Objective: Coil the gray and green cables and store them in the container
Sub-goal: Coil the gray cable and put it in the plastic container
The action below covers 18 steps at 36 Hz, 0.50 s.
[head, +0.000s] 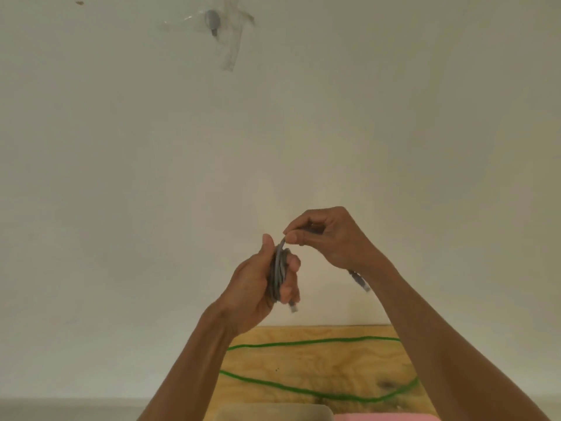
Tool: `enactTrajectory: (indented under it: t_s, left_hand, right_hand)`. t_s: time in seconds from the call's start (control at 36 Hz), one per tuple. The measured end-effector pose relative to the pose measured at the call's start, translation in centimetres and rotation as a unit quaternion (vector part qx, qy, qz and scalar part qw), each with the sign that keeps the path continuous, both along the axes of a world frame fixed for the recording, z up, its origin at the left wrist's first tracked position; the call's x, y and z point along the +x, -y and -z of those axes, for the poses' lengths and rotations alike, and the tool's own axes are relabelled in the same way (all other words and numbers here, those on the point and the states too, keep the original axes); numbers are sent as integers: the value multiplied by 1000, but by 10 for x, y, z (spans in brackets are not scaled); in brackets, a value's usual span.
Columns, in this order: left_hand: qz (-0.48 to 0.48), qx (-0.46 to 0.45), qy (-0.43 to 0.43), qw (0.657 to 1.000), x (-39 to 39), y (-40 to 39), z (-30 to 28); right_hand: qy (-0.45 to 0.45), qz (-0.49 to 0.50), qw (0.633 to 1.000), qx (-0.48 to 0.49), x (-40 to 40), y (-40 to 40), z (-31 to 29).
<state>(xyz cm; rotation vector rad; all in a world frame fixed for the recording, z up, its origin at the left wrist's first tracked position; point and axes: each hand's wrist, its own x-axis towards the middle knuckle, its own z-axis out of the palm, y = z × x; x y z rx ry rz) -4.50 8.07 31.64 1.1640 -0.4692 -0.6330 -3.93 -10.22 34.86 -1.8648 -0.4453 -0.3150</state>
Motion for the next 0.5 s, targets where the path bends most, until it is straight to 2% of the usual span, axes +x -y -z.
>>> enactTrajectory:
  t_s: [0.11,0.19,0.22,0.33,0.39,0.5]
  left_hand:
    - [37,-94,-19,995,-5,9,-13]
    - [39,-118,2,992,-4,11,-21]
    - [31,-126,1,991,-3,12,-22]
    - [-39,-129,7,991,4,12,-25]
    - [-86,-83,37,992,10,12,-22]
    - [-136,27,137,981,20,9,-17]
  right_hand:
    - [-50,-12,989,138,2,-11,28]
    - [-79,-18,986,145,-7,-25,51]
    - [-116,-26,979,165,-10,-31,57]
    - [-153,17,982,112,-27,-53,75]
    - [-167,25,982,85,-32,-58,77]
    - [-137,19,990,-15,-41,-60,80]
